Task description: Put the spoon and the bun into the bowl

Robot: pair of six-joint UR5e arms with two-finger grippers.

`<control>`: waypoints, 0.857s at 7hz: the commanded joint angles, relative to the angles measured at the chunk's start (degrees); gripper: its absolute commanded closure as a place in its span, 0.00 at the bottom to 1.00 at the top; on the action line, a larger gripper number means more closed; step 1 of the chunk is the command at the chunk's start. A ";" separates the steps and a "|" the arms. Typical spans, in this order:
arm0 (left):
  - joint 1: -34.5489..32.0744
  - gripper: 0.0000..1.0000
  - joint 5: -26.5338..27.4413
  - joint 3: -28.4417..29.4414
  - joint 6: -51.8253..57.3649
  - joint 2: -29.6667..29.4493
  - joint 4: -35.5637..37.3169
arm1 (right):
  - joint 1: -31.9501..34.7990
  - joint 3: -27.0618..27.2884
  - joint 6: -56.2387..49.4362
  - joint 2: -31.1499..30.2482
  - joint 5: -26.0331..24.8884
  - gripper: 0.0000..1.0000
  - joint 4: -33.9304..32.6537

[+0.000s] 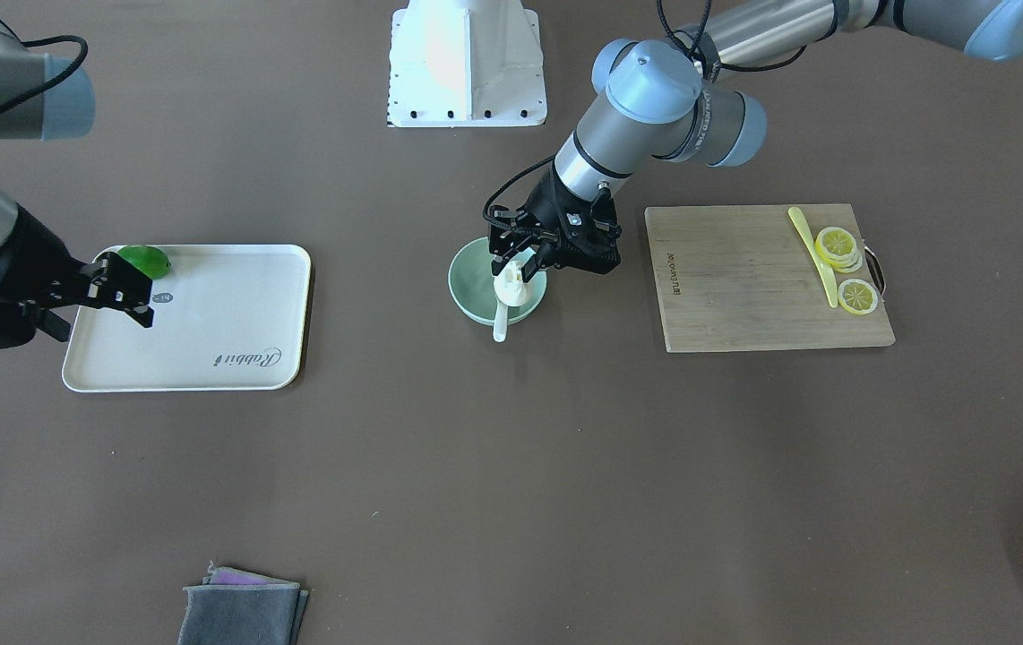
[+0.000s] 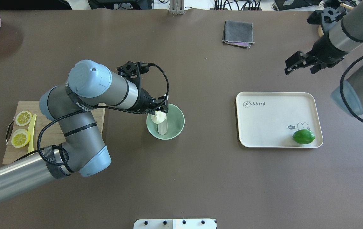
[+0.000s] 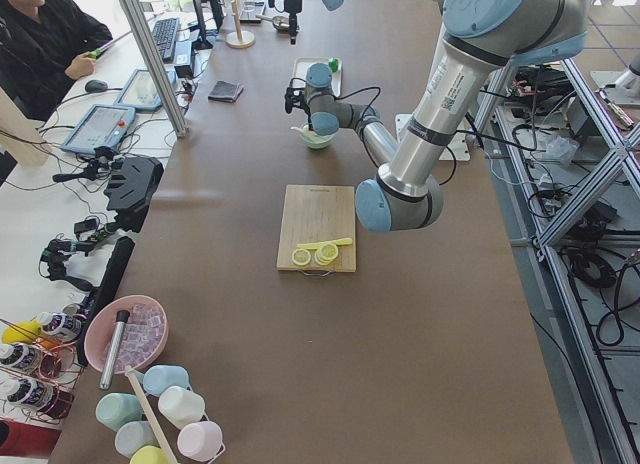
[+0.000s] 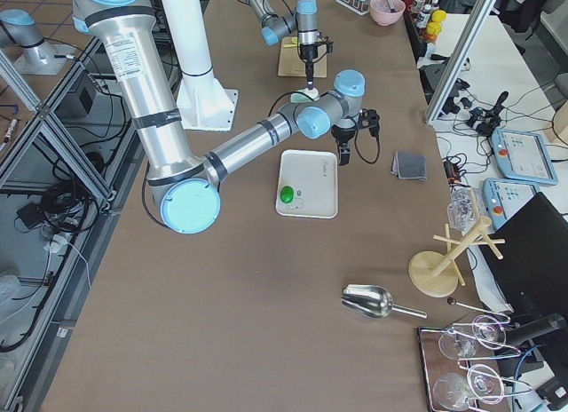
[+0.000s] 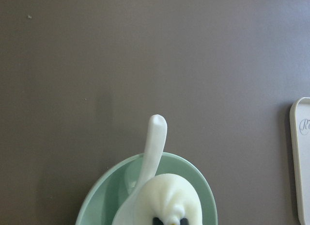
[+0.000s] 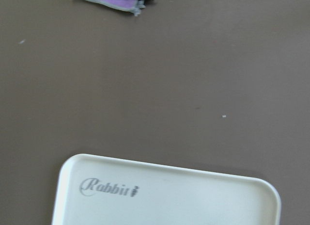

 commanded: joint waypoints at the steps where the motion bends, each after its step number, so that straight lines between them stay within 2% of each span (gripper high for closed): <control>1: -2.09 0.02 0.01 -2.78 4.81 0.08 5.70 | 9.00 -0.56 -16.72 -8.36 1.05 0.00 -1.48; 2: -2.62 0.02 0.01 -2.96 5.55 0.08 6.08 | 12.34 -0.47 -21.32 -8.83 0.35 0.00 -5.06; 3: -5.76 0.02 0.01 -3.40 6.60 0.69 8.52 | 16.38 -1.69 -33.63 -10.48 -1.66 0.00 -8.14; 4: -9.27 0.02 -0.25 -7.06 12.87 3.74 12.90 | 20.77 -4.05 -40.80 -10.67 -2.11 0.00 -9.83; 5: -13.31 0.02 0.01 -11.27 20.51 7.68 19.38 | 23.33 -5.82 -41.05 -11.11 -1.42 0.00 -10.10; 6: -20.05 0.02 -0.94 -11.05 27.89 11.99 20.32 | 23.71 -6.10 -40.61 -11.64 -1.16 0.00 -10.19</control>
